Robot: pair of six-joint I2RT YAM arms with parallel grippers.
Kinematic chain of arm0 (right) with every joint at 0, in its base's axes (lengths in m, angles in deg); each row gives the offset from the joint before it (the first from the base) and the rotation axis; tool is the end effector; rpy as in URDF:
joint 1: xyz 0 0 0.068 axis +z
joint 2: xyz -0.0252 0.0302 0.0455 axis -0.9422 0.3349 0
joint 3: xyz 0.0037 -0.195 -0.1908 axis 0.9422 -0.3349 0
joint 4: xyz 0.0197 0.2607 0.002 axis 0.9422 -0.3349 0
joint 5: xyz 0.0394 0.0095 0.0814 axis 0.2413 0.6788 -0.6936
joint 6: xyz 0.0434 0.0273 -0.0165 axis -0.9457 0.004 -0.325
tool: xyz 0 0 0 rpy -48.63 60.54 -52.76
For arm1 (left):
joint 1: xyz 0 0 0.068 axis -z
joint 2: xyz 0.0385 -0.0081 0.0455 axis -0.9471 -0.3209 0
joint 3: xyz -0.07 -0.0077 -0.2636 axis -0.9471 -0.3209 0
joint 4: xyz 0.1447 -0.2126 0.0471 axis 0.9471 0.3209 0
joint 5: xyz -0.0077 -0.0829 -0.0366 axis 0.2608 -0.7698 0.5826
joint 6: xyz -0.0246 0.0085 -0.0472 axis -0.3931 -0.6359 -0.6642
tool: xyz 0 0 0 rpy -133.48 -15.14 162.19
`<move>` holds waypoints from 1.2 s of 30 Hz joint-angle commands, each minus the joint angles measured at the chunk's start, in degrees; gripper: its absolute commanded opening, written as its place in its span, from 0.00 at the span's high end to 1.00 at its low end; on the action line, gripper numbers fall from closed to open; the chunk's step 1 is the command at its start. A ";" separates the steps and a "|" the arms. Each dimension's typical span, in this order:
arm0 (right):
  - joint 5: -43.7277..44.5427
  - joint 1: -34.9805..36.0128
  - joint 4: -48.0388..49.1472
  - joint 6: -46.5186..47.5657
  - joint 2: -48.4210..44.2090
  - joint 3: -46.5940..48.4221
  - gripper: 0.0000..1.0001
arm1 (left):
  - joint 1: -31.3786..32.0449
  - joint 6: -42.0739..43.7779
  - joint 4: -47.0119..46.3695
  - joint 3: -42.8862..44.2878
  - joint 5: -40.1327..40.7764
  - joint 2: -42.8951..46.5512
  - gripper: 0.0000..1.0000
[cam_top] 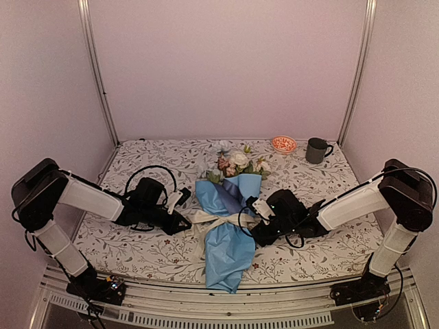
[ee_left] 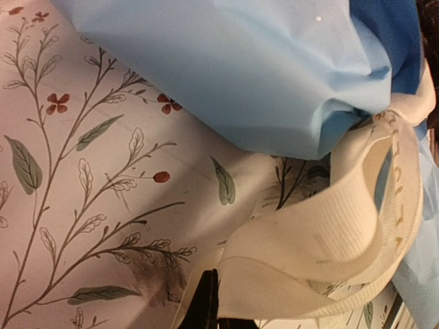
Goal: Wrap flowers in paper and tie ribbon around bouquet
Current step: Adjust the tied bouquet to the folded bouquet.
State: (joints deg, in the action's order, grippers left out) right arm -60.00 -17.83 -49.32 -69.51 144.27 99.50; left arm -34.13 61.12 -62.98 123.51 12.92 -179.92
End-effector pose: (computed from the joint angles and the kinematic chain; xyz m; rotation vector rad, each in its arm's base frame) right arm 0.1903 0.2454 0.1174 -0.9874 2.2350 0.3827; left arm 0.2174 -0.1817 0.1175 0.7579 2.3814 -0.8374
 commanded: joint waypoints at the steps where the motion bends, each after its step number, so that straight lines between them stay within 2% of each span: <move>1: 1.62 0.06 2.35 1.56 1.32 1.38 0.36 | 0.65 0.75 0.73 0.76 -0.40 1.71 1.00; 3: 1.40 0.05 2.71 1.67 1.19 1.38 0.44 | 0.58 0.77 0.63 0.74 -0.52 1.64 1.00; 8: 0.90 0.11 2.62 2.33 0.82 1.49 0.81 | 0.65 0.77 0.47 0.59 -0.56 1.37 1.00; 11: 0.54 0.05 2.11 2.39 -0.53 0.91 0.99 | 0.54 0.69 0.30 0.31 -0.47 1.52 1.00; 28: -0.82 0.05 -4.13 0.76 -8.68 -3.12 1.00 | 0.27 0.10 -0.33 -0.45 0.91 2.79 1.00; 36: -5.45 -0.14 -11.83 -8.56 -7.31 -3.94 1.00 | -1.98 0.57 -0.14 1.74 2.82 4.54 1.00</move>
State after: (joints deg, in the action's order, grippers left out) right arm -61.94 -17.90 -55.99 -71.69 136.88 96.68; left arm -35.10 60.91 -62.68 123.53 14.90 -176.49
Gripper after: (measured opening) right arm 0.008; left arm 0.005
